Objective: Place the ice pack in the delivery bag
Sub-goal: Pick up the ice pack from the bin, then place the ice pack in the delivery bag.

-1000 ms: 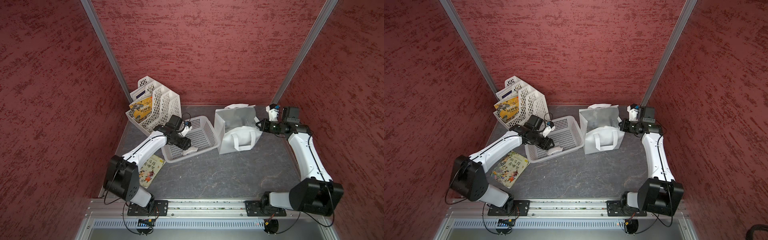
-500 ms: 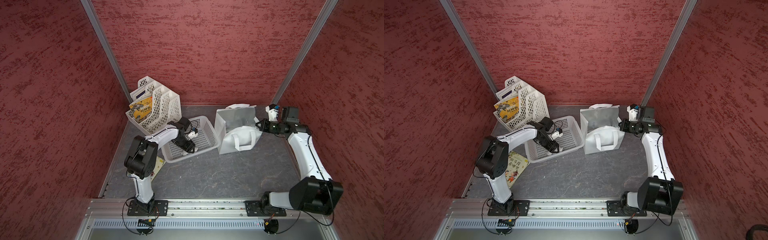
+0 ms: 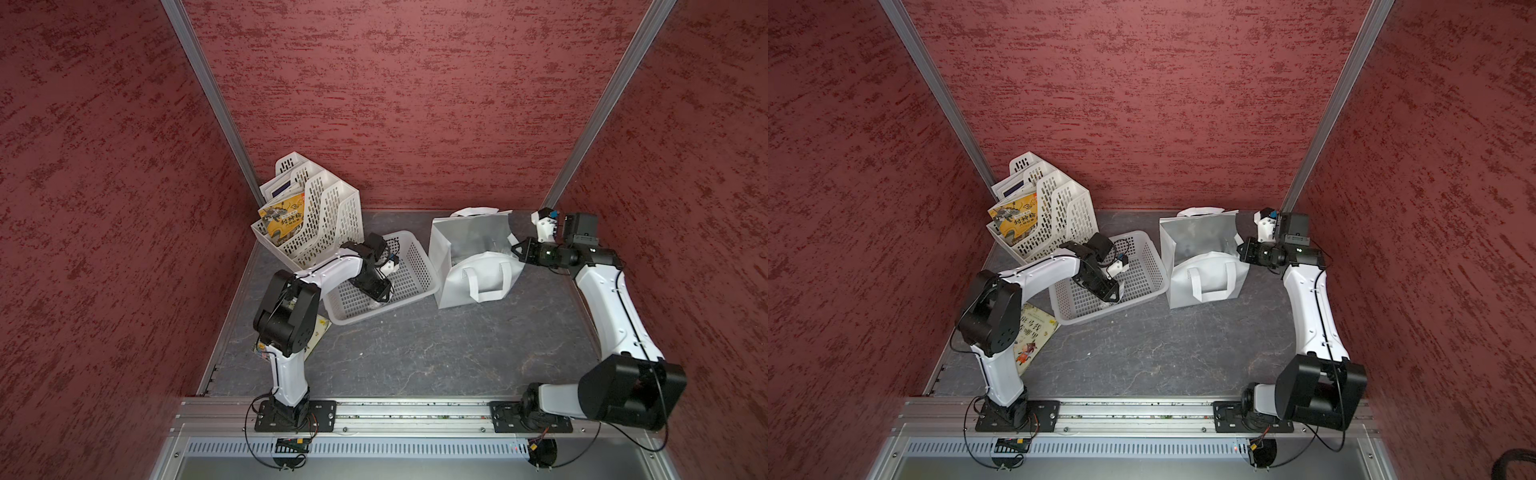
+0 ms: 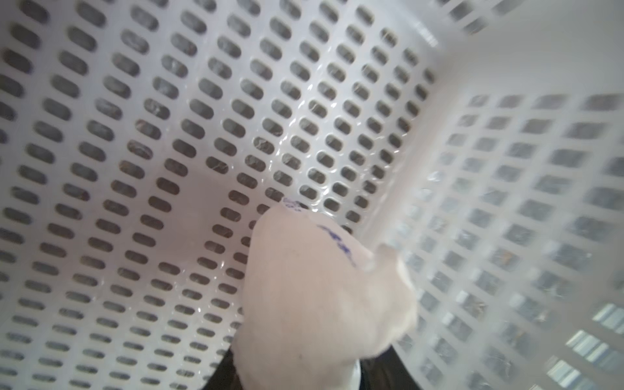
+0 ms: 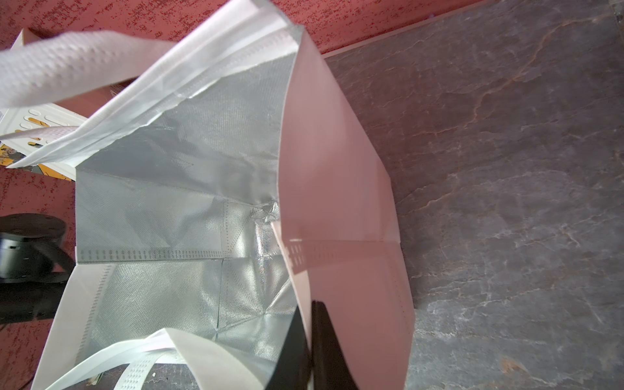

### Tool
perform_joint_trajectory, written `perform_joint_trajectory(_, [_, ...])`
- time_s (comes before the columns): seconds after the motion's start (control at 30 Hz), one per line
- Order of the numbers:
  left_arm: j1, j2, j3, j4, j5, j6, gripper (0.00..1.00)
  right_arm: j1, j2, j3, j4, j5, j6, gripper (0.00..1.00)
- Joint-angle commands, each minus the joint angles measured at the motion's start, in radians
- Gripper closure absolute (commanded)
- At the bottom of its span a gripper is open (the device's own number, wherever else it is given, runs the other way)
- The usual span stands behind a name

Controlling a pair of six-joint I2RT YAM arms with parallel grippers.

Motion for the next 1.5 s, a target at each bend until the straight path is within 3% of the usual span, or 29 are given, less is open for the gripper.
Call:
perform_joint_trajectory(0.0, [-0.013,-0.219,0.096,0.125,0.241,-0.074,0.84,0.008,-0.010,0.029,-0.011,-0.014,-0.010,0.93])
perform_joint_trajectory(0.07, [-0.048,-0.298,0.110,0.280,0.307,-0.150,0.84,0.009,-0.008,0.027,-0.009,-0.016,-0.010,0.93])
perform_joint_trajectory(0.17, [-0.170,-0.310,0.181,0.455,0.235,-0.169,0.85,0.009,-0.002,0.023,0.000,-0.022,-0.006,0.93])
perform_joint_trajectory(0.37, [-0.347,0.011,0.578,0.306,-0.065,0.011,0.82,0.010,-0.002,0.019,0.006,-0.034,-0.004,0.93])
perform_joint_trajectory(0.5, [-0.405,0.194,0.761,0.257,-0.241,0.145,0.69,0.010,-0.021,0.004,0.003,-0.029,-0.011,0.93])
perform_joint_trajectory(0.63, [-0.404,0.289,0.819,0.292,-0.353,0.138,0.56,0.012,-0.033,0.001,0.000,-0.037,-0.004,0.93])
perform_joint_trajectory(0.8, [-0.410,0.287,0.821,0.276,-0.352,0.121,0.21,0.014,-0.048,-0.004,-0.002,-0.038,-0.001,0.93])
perform_joint_trajectory(1.0, [-0.432,0.175,0.831,0.247,-0.289,0.064,0.13,0.016,-0.059,-0.014,0.009,-0.043,0.002,0.93])
perform_joint_trajectory(1.1, [-0.423,0.067,0.738,0.293,-0.289,0.021,0.09,0.016,-0.066,-0.016,0.013,-0.044,0.004,0.93])
perform_joint_trajectory(1.2, [-0.365,-0.130,0.465,0.481,-0.273,-0.067,0.00,0.016,-0.082,-0.024,0.025,-0.054,0.005,0.93])
perform_joint_trajectory(1.27, [-0.290,-0.286,0.215,0.672,-0.222,-0.162,0.00,0.016,-0.093,-0.036,0.037,-0.061,0.010,0.93])
perform_joint_trajectory(1.37, [-0.131,-0.478,-0.132,0.892,-0.153,-0.407,0.00,0.016,-0.115,-0.053,0.051,-0.067,0.012,0.92])
perform_joint_trajectory(1.4, [-0.066,-0.532,-0.241,0.967,-0.107,-0.476,0.00,0.016,-0.128,-0.056,0.051,-0.053,0.009,0.89])
perform_joint_trajectory(1.47, [-0.011,-0.572,-0.340,1.004,-0.053,-0.483,0.00,0.016,-0.150,-0.053,0.039,0.011,0.005,0.78])
